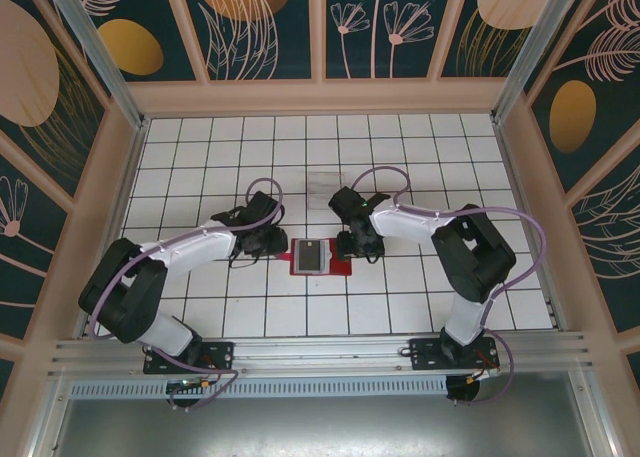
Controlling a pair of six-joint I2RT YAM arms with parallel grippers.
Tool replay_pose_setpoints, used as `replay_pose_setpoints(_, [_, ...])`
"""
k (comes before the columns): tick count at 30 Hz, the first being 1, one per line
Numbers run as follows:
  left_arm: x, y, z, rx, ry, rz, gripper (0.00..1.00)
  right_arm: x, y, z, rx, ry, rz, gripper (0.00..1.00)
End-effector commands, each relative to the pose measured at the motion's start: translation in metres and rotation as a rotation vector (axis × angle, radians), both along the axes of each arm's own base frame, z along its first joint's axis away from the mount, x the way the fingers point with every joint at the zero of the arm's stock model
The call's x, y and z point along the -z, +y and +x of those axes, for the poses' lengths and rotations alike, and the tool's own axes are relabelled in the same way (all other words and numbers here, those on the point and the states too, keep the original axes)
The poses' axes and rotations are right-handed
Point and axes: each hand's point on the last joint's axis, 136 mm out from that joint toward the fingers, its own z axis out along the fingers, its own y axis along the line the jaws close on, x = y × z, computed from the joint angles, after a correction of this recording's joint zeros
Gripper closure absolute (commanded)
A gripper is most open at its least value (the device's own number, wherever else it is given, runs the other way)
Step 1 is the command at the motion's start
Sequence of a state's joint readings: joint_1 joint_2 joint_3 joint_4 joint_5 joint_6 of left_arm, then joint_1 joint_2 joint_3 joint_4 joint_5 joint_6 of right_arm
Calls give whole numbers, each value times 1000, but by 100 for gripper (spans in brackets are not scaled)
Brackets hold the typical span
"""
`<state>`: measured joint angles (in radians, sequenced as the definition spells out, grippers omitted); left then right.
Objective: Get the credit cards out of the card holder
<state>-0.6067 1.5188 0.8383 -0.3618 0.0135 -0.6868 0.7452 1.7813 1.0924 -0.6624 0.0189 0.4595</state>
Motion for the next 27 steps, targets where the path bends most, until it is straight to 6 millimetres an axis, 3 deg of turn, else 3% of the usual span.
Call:
replay_pose_setpoints(1, [-21,3,5,16,-25,20,62,-21,2,4,26,-43,9,31])
replay_pose_setpoints(9, [-42,-25,7,84,-25,-111,66,-51,18,12,31,-92,97,31])
replay_pose_setpoints(16, [-33,-62,-1,134,44,-315,81,-72,37,16,19,-113,173,33])
replay_pose_setpoints(21, [-18,-66,-6,136,83,-334,90,-87,60,15,14,-114,322,41])
replay_pose_setpoints(27, [-1,-69,-11,144,126,-335,95,-77,84,3,-3,-31,493,63])
